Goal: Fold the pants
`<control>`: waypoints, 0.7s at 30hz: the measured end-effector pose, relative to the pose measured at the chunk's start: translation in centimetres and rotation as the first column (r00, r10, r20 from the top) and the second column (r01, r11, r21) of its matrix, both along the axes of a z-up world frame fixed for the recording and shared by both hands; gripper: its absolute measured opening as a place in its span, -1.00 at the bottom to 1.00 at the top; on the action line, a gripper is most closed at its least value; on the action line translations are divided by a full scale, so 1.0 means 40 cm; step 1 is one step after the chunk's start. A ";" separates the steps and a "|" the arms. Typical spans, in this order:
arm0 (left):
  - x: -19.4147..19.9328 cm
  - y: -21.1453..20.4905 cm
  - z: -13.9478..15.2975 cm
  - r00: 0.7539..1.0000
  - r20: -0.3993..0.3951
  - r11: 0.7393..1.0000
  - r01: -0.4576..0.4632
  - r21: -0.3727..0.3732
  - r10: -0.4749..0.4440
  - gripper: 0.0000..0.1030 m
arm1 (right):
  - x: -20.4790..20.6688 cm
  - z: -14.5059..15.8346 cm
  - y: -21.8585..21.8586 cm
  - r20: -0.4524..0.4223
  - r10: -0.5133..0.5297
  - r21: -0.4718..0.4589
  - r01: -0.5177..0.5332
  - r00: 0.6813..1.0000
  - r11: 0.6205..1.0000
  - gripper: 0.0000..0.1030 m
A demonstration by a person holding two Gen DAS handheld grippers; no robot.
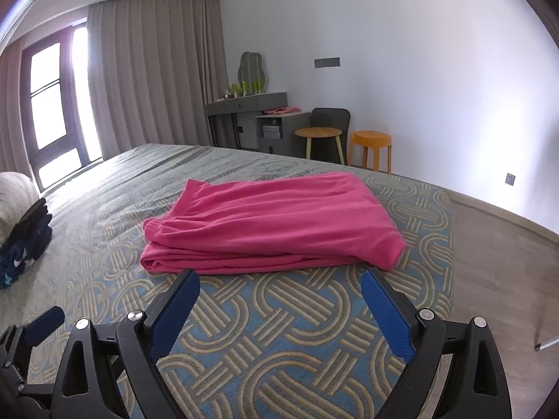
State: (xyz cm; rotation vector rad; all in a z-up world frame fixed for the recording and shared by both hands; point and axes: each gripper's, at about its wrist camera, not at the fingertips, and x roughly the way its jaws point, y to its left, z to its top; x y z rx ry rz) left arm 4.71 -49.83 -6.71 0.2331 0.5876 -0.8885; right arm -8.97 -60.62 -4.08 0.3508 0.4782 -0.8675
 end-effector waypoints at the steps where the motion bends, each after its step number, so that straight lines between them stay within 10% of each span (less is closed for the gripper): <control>1: 0.001 -0.001 0.000 1.000 -0.001 1.000 -0.001 0.000 0.001 0.96 | 0.001 -0.001 0.001 -0.001 0.000 -0.002 0.000 1.000 1.000 0.85; 21: -0.002 0.004 0.001 1.000 0.008 1.000 0.001 0.002 -0.001 0.96 | 0.006 -0.003 0.003 -0.011 0.003 -0.008 -0.003 1.000 1.000 0.93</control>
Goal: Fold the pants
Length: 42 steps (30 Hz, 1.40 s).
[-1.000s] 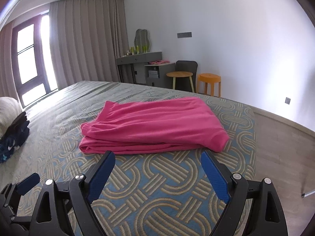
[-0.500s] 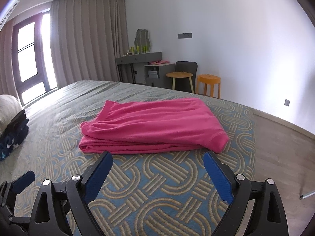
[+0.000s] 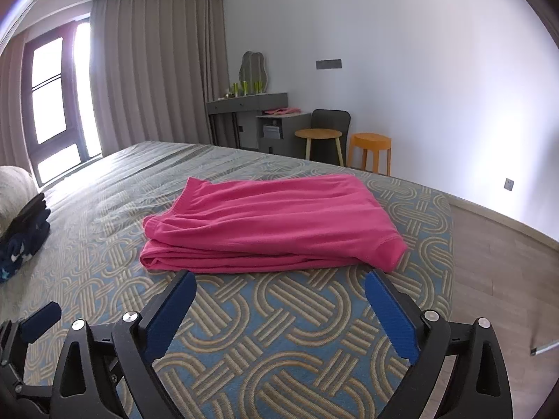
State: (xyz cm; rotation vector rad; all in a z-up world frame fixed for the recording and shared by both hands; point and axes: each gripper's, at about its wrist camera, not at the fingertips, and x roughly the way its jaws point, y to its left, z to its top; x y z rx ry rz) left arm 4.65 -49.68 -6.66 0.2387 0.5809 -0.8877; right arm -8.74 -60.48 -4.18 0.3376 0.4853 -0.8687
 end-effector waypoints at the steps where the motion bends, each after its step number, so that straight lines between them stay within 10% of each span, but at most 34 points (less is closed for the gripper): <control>1: -0.001 0.002 0.001 1.000 0.003 1.000 0.002 -0.002 -0.002 0.96 | 0.000 0.000 0.000 0.001 0.000 0.001 0.000 1.000 1.000 0.93; 42: -0.167 0.038 0.146 0.989 0.125 0.992 0.091 -0.082 -0.081 0.96 | -0.182 0.118 0.052 0.179 0.096 0.090 -0.114 0.979 0.989 0.93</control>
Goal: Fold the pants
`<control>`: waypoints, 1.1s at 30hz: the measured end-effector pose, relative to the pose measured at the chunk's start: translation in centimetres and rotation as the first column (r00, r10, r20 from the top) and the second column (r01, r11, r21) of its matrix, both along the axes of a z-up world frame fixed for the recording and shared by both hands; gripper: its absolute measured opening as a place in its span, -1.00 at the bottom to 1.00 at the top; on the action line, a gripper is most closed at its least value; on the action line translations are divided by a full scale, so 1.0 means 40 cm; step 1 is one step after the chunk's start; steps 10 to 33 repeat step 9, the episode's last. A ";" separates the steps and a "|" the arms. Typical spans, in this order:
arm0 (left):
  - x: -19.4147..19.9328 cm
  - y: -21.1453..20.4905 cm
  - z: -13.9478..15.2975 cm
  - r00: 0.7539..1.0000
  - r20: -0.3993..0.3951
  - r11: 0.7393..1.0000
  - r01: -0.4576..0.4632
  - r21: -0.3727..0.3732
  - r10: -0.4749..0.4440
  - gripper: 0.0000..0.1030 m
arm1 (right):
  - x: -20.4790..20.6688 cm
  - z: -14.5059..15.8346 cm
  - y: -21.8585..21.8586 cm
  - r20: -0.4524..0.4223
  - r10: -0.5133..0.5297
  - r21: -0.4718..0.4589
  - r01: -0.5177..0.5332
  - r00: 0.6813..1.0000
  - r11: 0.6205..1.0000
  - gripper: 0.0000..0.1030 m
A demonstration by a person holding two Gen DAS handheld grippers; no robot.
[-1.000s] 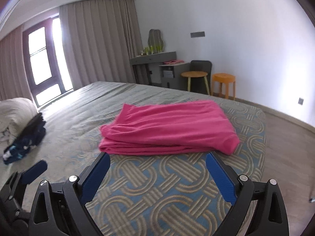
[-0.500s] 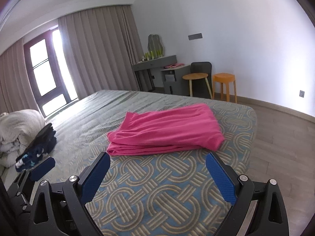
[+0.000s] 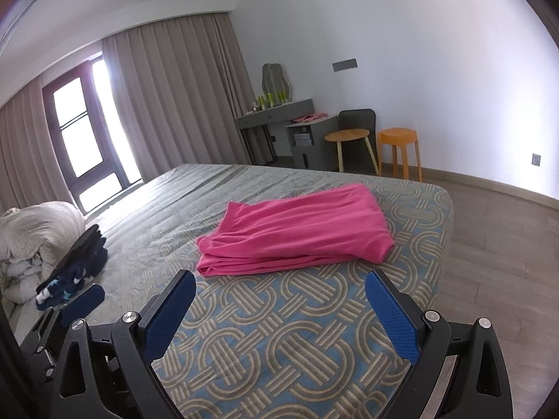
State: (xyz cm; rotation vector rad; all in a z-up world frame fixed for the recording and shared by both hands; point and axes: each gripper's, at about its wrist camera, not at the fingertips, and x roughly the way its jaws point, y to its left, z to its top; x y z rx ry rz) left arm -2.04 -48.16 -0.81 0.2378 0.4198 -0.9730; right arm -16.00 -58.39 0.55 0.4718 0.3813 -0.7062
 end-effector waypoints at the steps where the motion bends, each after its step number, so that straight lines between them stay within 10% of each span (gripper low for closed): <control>1: -0.002 -0.001 -0.001 1.000 0.004 1.000 0.002 0.002 -0.002 0.96 | 0.000 -0.001 0.000 -0.001 -0.001 0.002 0.001 1.000 1.000 0.93; 33: -0.003 -0.001 -0.011 1.000 -0.017 1.000 0.013 0.016 -0.012 0.96 | 0.002 -0.010 0.006 -0.012 -0.004 0.004 0.004 1.000 1.000 0.93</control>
